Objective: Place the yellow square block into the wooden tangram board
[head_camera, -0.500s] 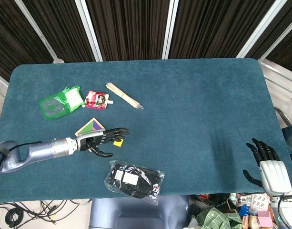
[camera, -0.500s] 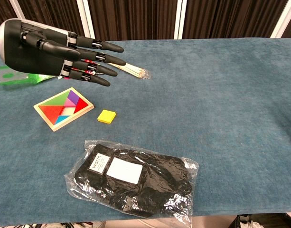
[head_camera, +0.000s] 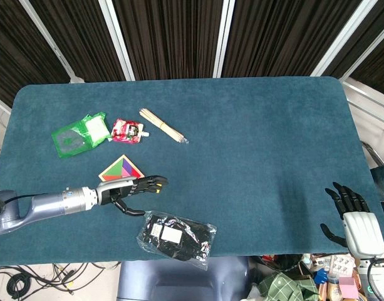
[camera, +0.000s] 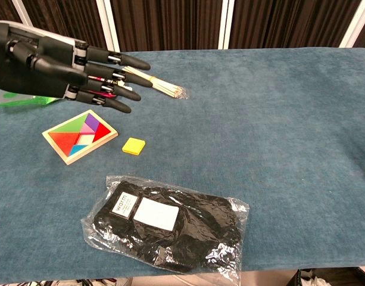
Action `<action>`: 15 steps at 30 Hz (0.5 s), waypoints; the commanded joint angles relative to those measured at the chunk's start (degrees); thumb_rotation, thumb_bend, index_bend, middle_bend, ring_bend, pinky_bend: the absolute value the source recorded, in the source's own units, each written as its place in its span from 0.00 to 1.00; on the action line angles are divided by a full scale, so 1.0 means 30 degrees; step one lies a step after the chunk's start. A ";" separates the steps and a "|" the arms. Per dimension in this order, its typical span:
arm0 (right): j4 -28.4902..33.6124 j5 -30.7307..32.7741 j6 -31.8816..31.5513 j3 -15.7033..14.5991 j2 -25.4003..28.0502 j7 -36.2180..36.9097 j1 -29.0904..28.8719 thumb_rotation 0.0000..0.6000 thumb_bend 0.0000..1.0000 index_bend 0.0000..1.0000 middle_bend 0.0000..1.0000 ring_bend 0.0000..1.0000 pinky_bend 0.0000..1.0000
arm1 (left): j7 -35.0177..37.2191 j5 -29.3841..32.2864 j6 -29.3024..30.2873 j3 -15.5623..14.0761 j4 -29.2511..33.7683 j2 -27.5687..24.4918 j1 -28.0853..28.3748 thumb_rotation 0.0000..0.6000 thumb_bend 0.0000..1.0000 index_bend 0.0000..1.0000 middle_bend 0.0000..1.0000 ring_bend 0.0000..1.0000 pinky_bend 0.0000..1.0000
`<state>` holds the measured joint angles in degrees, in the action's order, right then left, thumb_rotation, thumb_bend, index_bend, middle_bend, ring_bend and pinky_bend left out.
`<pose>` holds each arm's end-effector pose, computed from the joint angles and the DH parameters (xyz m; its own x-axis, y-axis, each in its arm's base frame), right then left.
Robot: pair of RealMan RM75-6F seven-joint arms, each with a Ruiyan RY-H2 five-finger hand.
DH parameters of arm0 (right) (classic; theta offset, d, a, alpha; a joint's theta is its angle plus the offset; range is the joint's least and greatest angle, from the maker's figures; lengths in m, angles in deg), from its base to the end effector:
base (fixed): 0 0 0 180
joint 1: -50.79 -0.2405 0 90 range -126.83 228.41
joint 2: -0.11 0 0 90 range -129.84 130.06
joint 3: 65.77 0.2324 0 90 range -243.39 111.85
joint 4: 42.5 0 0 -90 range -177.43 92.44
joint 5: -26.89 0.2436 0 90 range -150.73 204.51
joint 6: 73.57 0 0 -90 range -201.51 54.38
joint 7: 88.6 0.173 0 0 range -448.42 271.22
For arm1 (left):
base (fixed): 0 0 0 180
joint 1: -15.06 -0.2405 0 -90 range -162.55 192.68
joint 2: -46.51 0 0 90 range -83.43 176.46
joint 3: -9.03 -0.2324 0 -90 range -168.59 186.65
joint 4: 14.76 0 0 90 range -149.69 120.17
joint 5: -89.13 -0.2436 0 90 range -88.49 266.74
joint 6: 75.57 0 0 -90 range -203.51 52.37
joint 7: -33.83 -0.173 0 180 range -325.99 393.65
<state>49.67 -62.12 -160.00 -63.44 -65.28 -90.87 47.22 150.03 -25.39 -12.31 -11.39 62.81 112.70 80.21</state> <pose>-0.2962 -0.2017 0.1099 0.4176 0.0037 0.9086 -0.9078 -0.0418 0.4174 -0.1365 0.3362 0.0111 -0.3096 0.9368 0.1632 0.8101 0.1700 0.5611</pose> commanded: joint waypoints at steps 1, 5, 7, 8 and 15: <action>0.0035 0.0182 0.0224 0.0063 -0.0019 0.0081 -0.0098 1.00 0.18 0.15 0.05 0.07 0.13 | -0.1884 -0.0019 -0.0390 -0.0281 0.0754 -0.0548 0.0162 1.00 0.31 0.02 0.00 0.00 0.00; -0.0009 0.0231 0.0137 0.0085 0.0048 0.0144 -0.0040 1.00 0.18 0.15 0.05 0.07 0.13 | -0.3028 0.0497 -0.0306 -0.0276 0.1194 -0.0760 -0.0122 1.00 0.31 0.02 0.00 0.00 0.00; 0.0023 0.0295 0.0030 0.0150 0.0099 0.0314 0.0005 1.00 0.18 0.15 0.05 0.07 0.13 | -0.3406 0.0704 -0.0442 -0.0328 0.1273 -0.0821 -0.0174 1.00 0.31 0.02 0.00 0.00 0.00; 0.0030 0.0327 0.0008 0.0173 0.0128 0.0377 0.0018 1.00 0.18 0.15 0.05 0.07 0.13 | -0.3635 0.0815 -0.0529 -0.0355 0.1367 -0.0872 -0.0191 1.00 0.31 0.02 0.00 0.00 0.00; 0.0043 0.0215 0.0118 0.0072 0.0124 0.0231 -0.0011 1.00 0.18 0.15 0.05 0.07 0.13 | -0.6455 0.1988 -0.2461 -0.0279 0.2464 -0.1439 0.0020 1.00 0.31 0.04 0.00 0.00 0.00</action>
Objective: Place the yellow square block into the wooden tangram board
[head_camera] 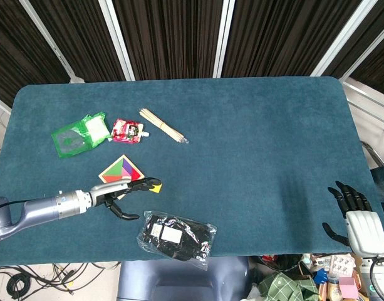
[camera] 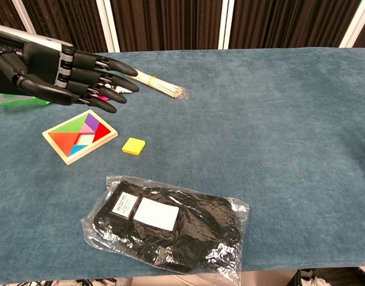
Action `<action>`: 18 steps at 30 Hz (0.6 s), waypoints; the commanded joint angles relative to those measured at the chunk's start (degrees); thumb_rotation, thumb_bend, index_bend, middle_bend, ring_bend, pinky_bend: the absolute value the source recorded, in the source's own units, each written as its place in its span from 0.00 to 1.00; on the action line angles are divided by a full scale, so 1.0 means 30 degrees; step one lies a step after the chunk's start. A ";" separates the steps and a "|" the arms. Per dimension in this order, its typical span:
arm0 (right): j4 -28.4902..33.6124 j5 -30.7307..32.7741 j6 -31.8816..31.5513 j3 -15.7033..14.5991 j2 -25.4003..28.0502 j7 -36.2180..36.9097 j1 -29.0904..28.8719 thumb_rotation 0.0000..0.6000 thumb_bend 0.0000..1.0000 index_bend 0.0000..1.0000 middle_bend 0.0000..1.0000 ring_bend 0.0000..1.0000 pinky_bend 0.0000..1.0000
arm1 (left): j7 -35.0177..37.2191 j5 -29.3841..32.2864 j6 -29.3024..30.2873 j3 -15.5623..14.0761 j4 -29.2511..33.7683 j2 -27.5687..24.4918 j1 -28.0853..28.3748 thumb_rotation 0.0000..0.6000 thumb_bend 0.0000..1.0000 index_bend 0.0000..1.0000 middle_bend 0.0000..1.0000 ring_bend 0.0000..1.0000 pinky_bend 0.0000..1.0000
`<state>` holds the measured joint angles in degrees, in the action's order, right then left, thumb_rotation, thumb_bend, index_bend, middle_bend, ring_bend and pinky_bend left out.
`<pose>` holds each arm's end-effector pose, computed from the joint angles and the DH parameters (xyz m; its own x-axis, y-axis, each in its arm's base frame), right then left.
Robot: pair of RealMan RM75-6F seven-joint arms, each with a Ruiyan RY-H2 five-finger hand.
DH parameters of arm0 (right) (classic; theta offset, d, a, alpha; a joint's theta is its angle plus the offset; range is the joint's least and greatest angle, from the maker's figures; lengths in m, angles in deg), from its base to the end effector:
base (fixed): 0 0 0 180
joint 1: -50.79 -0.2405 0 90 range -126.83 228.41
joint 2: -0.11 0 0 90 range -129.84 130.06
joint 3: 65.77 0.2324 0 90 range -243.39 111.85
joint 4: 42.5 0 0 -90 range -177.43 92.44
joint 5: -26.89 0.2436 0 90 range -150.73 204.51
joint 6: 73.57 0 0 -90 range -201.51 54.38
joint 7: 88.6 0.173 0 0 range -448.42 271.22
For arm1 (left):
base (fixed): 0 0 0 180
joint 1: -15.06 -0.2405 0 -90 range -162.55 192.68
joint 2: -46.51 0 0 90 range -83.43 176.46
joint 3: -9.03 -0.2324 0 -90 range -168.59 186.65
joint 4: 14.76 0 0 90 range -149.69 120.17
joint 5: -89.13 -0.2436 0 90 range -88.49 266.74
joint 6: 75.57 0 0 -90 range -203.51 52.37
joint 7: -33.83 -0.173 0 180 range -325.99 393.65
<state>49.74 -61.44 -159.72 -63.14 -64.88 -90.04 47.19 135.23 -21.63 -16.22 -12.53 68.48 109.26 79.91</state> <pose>-0.2984 -0.2032 0.1128 0.4088 0.0037 0.9126 -0.9121 -0.0306 0.4088 -0.1480 0.3295 0.0178 -0.1989 0.9288 0.3125 0.8792 0.0283 0.4757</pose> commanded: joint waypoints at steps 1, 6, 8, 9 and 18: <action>0.0037 -0.0011 0.0030 -0.0036 -0.0005 -0.0061 0.0005 1.00 0.18 0.15 0.05 0.07 0.13 | -0.2578 0.0971 -0.1755 0.0162 0.0591 -0.0319 0.0145 1.00 0.31 0.05 0.00 0.00 0.00; 0.0067 0.0058 -0.0044 0.0012 0.0021 -0.0012 0.0046 1.00 0.18 0.15 0.05 0.07 0.13 | -1.1577 0.4188 -0.5166 0.1504 0.0681 0.0186 -0.0694 1.00 0.31 0.09 0.00 0.00 0.00; 0.0089 0.0071 -0.0036 0.0016 0.0036 0.0019 0.0047 1.00 0.18 0.15 0.05 0.07 0.13 | -1.5765 0.5794 -0.5786 0.2182 0.0675 0.0652 -0.1366 1.00 0.31 0.11 0.00 0.00 0.00; 0.0081 0.0051 -0.0035 0.0010 0.0040 0.0012 0.0045 1.00 0.18 0.15 0.05 0.07 0.13 | -1.7938 0.6736 -0.5945 0.2535 0.0720 0.0952 -0.1758 1.00 0.31 0.11 0.00 0.00 0.00; 0.0087 0.0149 0.0002 0.0054 0.0033 0.0082 0.0041 1.00 0.18 0.15 0.05 0.07 0.13 | -3.0627 1.1561 -0.4959 0.4197 -0.0565 0.4208 -0.3656 1.00 0.30 0.15 0.00 0.00 0.00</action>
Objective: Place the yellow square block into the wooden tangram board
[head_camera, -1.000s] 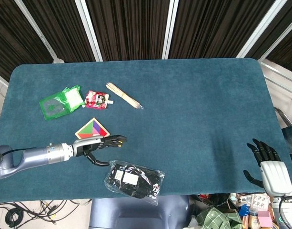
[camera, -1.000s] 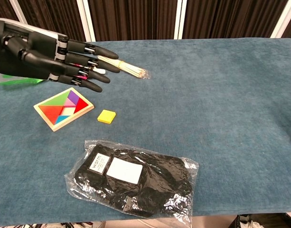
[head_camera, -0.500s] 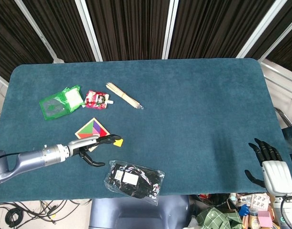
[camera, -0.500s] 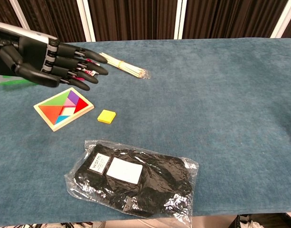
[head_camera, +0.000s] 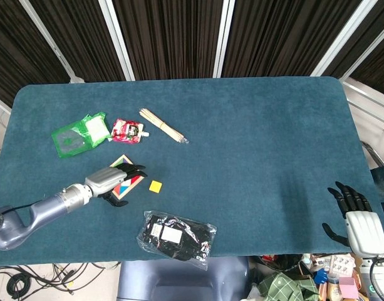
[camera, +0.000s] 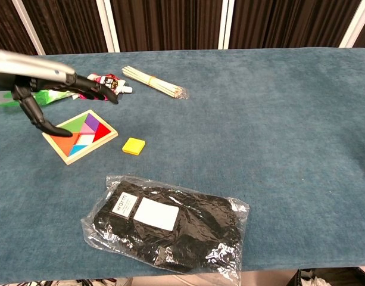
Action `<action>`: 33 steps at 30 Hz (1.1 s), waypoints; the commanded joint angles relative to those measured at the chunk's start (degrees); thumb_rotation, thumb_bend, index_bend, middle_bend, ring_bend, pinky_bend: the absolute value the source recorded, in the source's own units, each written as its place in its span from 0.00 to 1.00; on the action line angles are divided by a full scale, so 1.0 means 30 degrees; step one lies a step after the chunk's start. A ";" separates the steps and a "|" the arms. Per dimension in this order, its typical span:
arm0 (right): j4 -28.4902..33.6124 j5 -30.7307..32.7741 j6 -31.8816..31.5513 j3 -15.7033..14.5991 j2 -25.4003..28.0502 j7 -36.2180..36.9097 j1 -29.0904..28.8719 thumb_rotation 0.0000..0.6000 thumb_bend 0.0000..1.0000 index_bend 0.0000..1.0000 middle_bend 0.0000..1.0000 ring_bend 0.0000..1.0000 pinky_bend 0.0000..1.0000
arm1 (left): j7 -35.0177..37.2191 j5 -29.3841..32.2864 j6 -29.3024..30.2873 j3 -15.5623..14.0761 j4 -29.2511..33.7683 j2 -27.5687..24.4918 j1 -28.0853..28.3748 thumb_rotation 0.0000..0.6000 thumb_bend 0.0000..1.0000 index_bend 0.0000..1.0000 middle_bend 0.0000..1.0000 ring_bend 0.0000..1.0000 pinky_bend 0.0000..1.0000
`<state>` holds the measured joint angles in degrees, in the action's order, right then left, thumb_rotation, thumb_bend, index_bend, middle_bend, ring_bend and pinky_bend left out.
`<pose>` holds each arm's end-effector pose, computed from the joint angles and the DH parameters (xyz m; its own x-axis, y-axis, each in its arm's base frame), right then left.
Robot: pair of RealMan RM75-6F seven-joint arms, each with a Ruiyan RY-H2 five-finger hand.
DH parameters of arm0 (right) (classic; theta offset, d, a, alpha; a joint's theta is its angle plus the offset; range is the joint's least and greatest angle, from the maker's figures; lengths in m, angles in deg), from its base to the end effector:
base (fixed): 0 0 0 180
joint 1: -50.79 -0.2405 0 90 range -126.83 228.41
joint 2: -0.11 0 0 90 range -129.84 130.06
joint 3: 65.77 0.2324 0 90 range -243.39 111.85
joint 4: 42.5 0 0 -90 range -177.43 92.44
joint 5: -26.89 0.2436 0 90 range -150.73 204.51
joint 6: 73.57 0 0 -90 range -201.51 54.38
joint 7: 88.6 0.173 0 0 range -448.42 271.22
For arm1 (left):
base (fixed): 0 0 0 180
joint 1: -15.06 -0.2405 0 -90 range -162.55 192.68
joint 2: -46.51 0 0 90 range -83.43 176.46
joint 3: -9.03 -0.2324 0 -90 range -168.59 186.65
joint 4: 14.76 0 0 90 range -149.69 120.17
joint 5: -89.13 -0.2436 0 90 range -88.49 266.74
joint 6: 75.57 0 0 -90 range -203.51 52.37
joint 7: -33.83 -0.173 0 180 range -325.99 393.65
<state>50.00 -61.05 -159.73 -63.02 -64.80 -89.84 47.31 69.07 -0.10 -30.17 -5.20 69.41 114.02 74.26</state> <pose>-0.2988 -0.2031 0.1136 0.4023 0.0047 0.9155 -0.9152 -0.0222 0.4023 -0.1772 0.3562 -0.0089 0.4523 0.6183 0.6427 0.8588 -0.4963 -0.1269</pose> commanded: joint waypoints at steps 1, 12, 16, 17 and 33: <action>-0.0005 0.0033 0.0008 0.0020 0.0007 0.0020 -0.0001 1.00 0.18 0.15 0.05 0.07 0.13 | -0.9501 0.4615 -0.0105 0.1858 -0.1098 0.2946 -0.1872 1.00 0.30 0.16 0.00 0.00 0.00; -0.0057 0.0130 0.0062 0.0082 0.0030 0.0108 -0.0025 1.00 0.18 0.15 0.05 0.07 0.13 | -1.4547 0.6876 0.0051 0.3361 -0.3214 0.6456 -0.2392 1.00 0.30 0.20 0.00 0.00 0.00; -0.0081 0.0126 0.0063 0.0089 0.0026 0.0098 -0.0032 1.00 0.18 0.15 0.05 0.07 0.13 | -1.4832 0.7758 -0.0264 0.4247 -0.3498 0.7191 -0.2254 1.00 0.30 0.23 0.00 0.00 0.00; -0.0089 0.0129 0.0077 0.0089 0.0022 0.0094 -0.0038 1.00 0.18 0.15 0.05 0.07 0.13 | -1.5031 0.8015 -0.0262 0.4457 -0.3522 0.7380 -0.2242 1.00 0.31 0.24 0.00 0.00 0.00; -0.0081 0.0121 0.0166 0.0075 0.0040 0.0079 -0.0080 1.00 0.18 0.15 0.05 0.07 0.13 | -2.0483 1.2137 0.1231 0.5634 -0.1811 0.8114 -0.2199 1.00 0.31 0.37 0.00 0.00 0.00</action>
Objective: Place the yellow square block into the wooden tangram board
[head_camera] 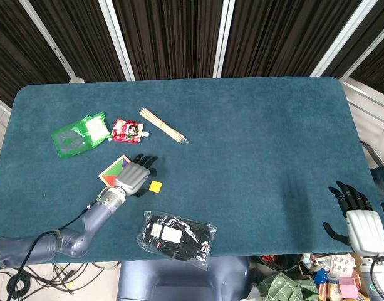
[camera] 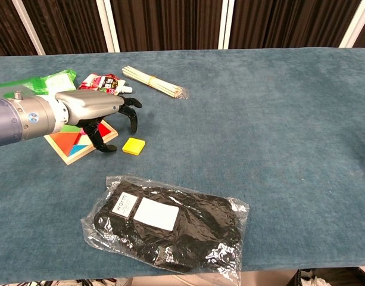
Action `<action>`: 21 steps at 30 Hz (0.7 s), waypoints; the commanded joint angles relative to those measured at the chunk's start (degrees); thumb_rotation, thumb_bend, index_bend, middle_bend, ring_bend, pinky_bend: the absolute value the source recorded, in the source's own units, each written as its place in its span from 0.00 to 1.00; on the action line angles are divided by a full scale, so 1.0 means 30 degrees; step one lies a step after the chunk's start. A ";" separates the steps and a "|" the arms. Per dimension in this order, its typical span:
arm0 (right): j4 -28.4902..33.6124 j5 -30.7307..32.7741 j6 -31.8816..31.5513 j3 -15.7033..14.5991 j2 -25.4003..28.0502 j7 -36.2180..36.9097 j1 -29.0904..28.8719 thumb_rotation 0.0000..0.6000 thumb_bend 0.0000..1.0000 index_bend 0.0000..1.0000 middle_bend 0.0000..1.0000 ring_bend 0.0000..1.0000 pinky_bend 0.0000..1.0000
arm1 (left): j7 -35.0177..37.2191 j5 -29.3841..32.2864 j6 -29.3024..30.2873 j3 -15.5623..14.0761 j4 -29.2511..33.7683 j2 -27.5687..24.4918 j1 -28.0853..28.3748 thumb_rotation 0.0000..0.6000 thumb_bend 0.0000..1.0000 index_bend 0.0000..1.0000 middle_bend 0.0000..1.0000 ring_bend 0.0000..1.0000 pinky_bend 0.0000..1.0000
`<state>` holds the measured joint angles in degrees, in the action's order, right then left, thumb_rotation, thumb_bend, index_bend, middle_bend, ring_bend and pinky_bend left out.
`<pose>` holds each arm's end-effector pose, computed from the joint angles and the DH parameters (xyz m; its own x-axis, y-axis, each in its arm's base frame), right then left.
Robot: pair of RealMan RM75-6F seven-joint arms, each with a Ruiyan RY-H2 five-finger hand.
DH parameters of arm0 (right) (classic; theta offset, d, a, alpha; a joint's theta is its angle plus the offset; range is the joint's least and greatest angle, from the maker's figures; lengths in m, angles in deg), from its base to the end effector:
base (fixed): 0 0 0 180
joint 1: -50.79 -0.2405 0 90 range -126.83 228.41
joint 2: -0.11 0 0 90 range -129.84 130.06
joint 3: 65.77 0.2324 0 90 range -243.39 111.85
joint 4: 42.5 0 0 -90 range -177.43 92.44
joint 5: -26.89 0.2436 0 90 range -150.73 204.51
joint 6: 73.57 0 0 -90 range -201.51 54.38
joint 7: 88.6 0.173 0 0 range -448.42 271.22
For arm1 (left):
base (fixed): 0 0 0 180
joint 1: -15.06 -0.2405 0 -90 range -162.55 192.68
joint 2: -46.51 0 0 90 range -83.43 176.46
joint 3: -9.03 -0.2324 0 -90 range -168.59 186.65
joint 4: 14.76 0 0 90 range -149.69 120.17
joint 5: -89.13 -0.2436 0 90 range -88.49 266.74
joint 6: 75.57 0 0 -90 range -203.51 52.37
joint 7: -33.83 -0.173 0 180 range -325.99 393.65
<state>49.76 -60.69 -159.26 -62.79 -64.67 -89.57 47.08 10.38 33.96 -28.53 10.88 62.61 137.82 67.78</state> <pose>-0.3004 -0.2053 0.1145 0.4034 0.0022 0.9150 -0.9148 -0.0195 0.4034 -0.1354 0.3673 -0.1016 0.6333 0.3546 0.6879 0.7566 -0.4708 -0.4538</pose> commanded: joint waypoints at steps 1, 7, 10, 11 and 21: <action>0.0007 -0.0003 0.0011 -0.0001 -0.0004 -0.0012 -0.0008 1.00 0.18 0.15 0.05 0.07 0.13 | -0.1193 0.0957 0.0892 0.0325 0.0570 0.0258 -0.0070 1.00 0.31 0.37 0.00 0.00 0.00; 0.0000 -0.0004 0.0025 -0.0006 0.0002 -0.0013 -0.0013 1.00 0.18 0.15 0.05 0.07 0.13 | -0.2269 0.1522 0.1402 0.0404 0.1404 0.0320 -0.0124 1.00 0.31 0.37 0.00 0.00 0.00; 0.0004 -0.0021 0.0050 -0.0021 0.0009 -0.0010 -0.0023 1.00 0.18 0.15 0.05 0.07 0.13 | -0.2548 0.1686 0.1472 0.0449 0.1618 0.0401 -0.0133 1.00 0.31 0.37 0.00 0.00 0.00; 0.0006 -0.0026 0.0052 -0.0026 0.0009 -0.0007 -0.0023 1.00 0.18 0.15 0.05 0.07 0.13 | -0.2596 0.1735 0.1427 0.0448 0.1639 0.0427 -0.0125 1.00 0.31 0.37 0.00 0.00 0.00; 0.0036 0.0030 0.0090 -0.0012 0.0043 0.0074 -0.0028 1.00 0.18 0.15 0.05 0.08 0.13 | -0.3085 0.1603 0.1369 0.0356 0.1262 0.0907 -0.0110 1.00 0.31 0.38 0.00 0.00 0.00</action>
<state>49.86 -60.59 -158.99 -62.82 -64.54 -89.36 47.00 1.17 38.90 -24.37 11.97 66.59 140.42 67.47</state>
